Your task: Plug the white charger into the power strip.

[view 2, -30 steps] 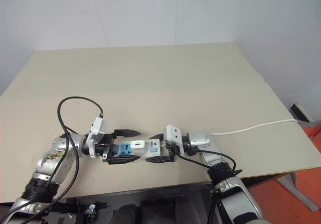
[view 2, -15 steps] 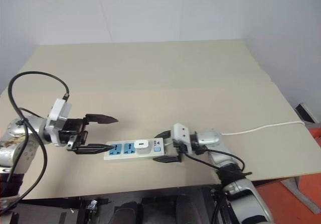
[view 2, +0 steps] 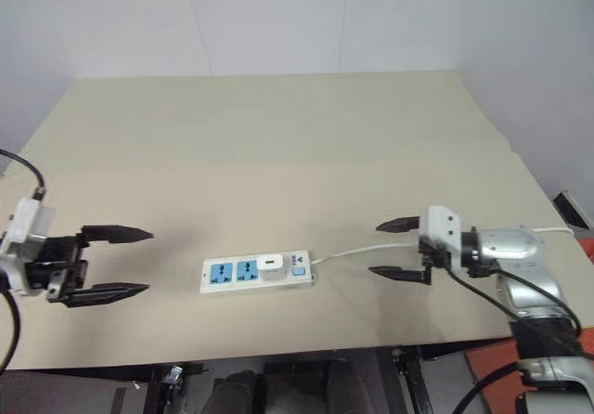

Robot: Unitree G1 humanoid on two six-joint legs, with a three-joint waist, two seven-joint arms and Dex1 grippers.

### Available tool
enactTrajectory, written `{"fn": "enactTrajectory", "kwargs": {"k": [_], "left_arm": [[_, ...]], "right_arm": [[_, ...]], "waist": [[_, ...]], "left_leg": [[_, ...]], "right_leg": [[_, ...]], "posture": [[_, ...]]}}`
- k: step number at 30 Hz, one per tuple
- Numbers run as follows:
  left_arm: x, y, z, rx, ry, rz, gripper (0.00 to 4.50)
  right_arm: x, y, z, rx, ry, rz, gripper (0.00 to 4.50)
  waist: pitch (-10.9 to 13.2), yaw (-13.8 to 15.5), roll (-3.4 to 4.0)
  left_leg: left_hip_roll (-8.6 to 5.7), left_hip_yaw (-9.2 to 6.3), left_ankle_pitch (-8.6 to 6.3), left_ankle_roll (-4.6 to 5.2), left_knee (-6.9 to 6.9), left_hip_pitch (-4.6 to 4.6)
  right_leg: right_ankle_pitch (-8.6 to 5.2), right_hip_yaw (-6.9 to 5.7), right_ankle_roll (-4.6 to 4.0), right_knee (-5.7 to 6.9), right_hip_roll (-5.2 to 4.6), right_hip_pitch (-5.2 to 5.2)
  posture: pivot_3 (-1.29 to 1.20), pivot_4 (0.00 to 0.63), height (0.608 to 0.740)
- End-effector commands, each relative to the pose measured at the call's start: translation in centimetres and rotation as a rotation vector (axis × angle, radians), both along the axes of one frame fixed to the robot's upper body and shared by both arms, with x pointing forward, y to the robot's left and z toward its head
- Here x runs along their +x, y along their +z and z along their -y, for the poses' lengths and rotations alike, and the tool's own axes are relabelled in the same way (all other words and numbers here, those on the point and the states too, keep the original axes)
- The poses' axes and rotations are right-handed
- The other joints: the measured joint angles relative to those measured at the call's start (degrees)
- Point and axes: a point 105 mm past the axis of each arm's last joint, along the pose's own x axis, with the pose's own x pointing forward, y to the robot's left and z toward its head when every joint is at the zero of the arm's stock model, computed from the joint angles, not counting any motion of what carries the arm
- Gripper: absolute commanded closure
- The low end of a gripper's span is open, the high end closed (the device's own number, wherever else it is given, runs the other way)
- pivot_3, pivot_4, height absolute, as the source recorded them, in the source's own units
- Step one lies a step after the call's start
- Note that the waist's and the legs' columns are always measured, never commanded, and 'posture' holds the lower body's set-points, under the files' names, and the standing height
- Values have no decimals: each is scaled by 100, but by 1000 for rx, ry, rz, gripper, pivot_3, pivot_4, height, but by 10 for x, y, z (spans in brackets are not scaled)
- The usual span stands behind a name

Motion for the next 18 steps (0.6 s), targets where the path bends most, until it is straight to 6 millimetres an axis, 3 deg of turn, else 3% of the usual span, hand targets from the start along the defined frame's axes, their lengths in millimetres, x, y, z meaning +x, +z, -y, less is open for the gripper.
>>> {"fn": "enactTrajectory", "kwargs": {"k": [1, 18], "left_arm": [[-2, 10, -18, 82, 33, 36, 0], [4, 2, -12, 103, 21, -10, 0]], "right_arm": [[-1, 17, 10, 13, -20, 43, 65], [-10, 15, 19, 18, -71, 37, 65]], "waist": [[0, 1, 0], [0, 21, 1]], "left_leg": [[0, 0, 0, 1, 0, 1], [-2, 1, -1, 2, 0, -2]], "right_leg": [[0, -1, 0, -1, 0, 1], [0, -6, 1, -4, -5, 5]], "posture": [[0, 150, 740], [0, 150, 740]]}}
